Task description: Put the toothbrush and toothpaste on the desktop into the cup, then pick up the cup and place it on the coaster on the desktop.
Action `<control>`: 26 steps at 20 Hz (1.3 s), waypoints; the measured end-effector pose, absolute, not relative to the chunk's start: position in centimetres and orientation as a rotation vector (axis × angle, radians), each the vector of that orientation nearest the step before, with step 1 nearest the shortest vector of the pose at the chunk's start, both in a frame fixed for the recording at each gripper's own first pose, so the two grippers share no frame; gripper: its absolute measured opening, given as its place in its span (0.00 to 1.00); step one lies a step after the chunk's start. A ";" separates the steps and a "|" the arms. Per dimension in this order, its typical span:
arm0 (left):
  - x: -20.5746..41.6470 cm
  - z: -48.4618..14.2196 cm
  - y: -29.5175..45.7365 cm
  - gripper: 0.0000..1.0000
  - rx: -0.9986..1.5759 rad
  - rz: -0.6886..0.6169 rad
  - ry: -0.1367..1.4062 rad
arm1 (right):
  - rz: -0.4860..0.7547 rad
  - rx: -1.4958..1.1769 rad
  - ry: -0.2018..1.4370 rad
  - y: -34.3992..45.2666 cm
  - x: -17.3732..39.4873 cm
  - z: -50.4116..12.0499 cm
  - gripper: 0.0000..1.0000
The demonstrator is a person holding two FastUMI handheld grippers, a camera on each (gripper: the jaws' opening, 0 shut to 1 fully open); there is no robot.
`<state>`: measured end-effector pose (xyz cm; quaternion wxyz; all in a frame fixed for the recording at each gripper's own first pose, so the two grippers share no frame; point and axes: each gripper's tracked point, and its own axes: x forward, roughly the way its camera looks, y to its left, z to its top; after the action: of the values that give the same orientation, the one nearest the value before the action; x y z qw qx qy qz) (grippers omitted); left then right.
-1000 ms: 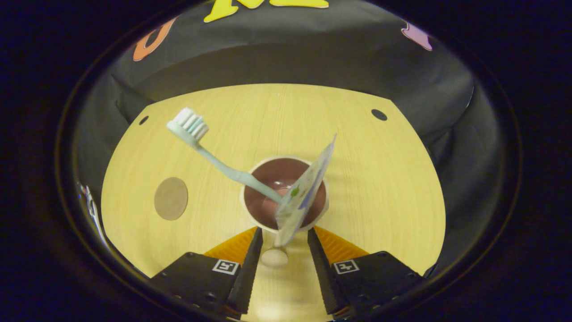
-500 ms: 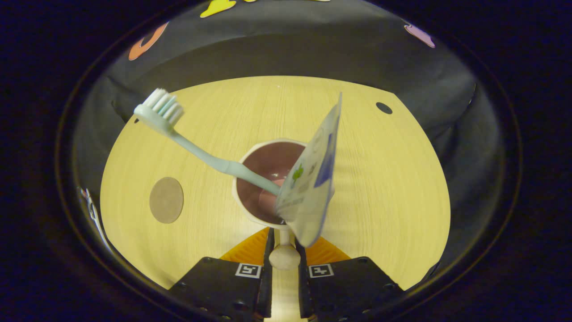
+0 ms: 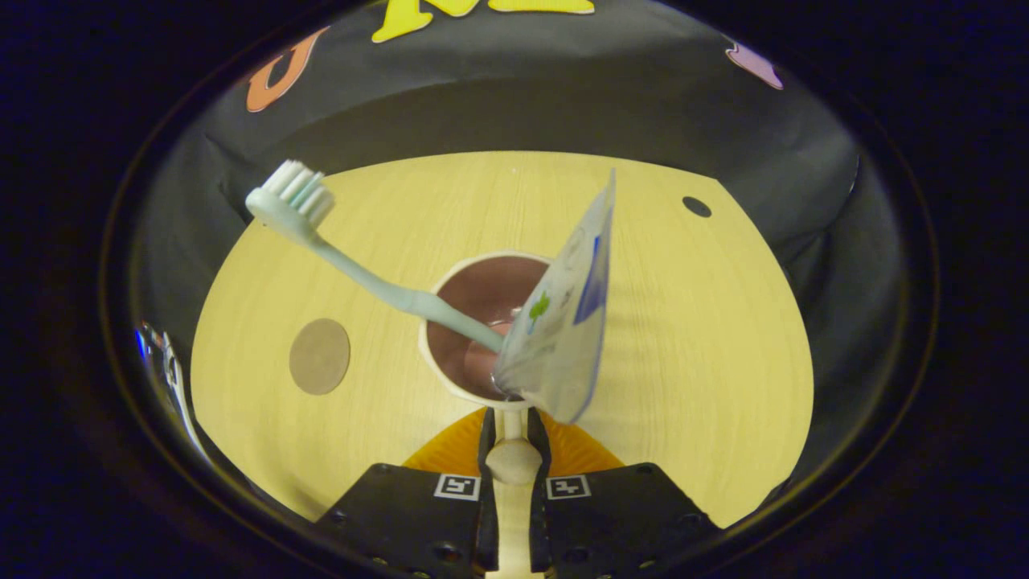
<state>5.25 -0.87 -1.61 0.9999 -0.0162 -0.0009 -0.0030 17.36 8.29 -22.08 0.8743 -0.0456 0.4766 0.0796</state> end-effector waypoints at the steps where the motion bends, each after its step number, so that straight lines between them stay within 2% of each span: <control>1: 5.3 -1.6 -0.7 0.95 -0.035 -0.002 -0.002 | 0.171 -0.100 0.987 8.3 17.6 -22.3 0.15; 26: 4.4 0.3 8.9 0.94 0.027 0.163 -0.085 | 0.445 -0.245 1.023 7.8 19.0 -22.5 0.15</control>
<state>4.40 8.94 0.33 0.9957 0.0133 -0.0424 0.0815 18.96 7.77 -22.46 0.8414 -0.1160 0.4839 0.2106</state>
